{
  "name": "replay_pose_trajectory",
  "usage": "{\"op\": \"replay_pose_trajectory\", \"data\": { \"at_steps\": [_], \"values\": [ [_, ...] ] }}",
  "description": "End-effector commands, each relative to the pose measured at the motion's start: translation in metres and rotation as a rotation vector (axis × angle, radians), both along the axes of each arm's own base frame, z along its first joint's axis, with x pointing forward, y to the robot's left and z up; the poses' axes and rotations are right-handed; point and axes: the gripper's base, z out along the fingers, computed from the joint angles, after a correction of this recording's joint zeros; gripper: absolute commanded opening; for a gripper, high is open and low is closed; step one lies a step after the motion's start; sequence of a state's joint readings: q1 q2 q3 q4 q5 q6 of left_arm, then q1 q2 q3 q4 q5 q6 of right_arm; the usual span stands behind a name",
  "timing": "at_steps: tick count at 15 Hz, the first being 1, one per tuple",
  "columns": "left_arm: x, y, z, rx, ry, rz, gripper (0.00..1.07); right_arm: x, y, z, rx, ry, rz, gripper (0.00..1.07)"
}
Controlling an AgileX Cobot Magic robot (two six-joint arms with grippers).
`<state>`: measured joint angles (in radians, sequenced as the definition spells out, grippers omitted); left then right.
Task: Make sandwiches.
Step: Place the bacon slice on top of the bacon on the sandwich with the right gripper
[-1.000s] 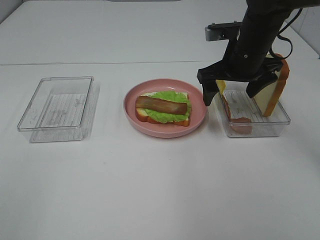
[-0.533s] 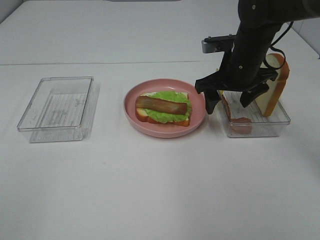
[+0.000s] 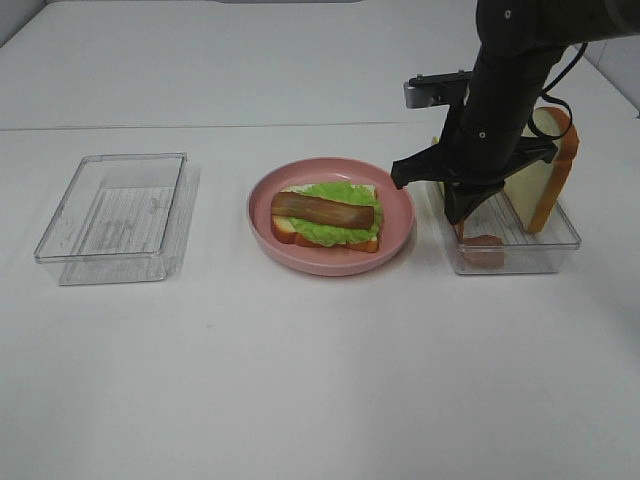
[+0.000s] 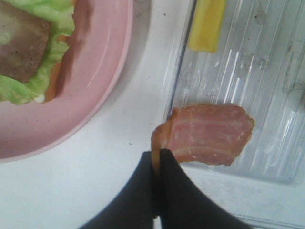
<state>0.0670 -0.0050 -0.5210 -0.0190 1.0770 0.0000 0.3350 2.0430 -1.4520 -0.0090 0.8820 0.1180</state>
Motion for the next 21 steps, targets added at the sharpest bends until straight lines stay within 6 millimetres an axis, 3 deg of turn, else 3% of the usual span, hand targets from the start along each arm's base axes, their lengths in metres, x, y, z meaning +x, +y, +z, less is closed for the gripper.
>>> {"op": "replay_pose_trajectory", "data": {
  "at_steps": [1, 4, 12, 18, 21],
  "values": [
    [-0.002, -0.001, 0.000, -0.010, -0.019, 0.001, 0.98, -0.002, -0.002, 0.004, -0.019, 0.018, 0.008, 0.00],
    [-0.002, -0.001, 0.000, -0.010, -0.019, 0.001, 0.98, -0.007, -0.006, 0.027, -0.038, -0.014, 0.022, 0.00],
    [-0.002, -0.001, 0.000, -0.010, -0.019, 0.001, 0.98, -0.042, -0.021, 0.124, -0.002, -0.196, 0.025, 0.00],
    [-0.002, -0.001, 0.000, -0.010, -0.019, 0.001, 0.98, -0.043, -0.002, 0.139, 0.203, -0.237, 0.020, 0.00],
    [-0.002, -0.001, 0.000, -0.010, -0.019, 0.001, 0.98, -0.040, 0.041, 0.135, 0.245, -0.281, 0.120, 0.00]
  ]
}}
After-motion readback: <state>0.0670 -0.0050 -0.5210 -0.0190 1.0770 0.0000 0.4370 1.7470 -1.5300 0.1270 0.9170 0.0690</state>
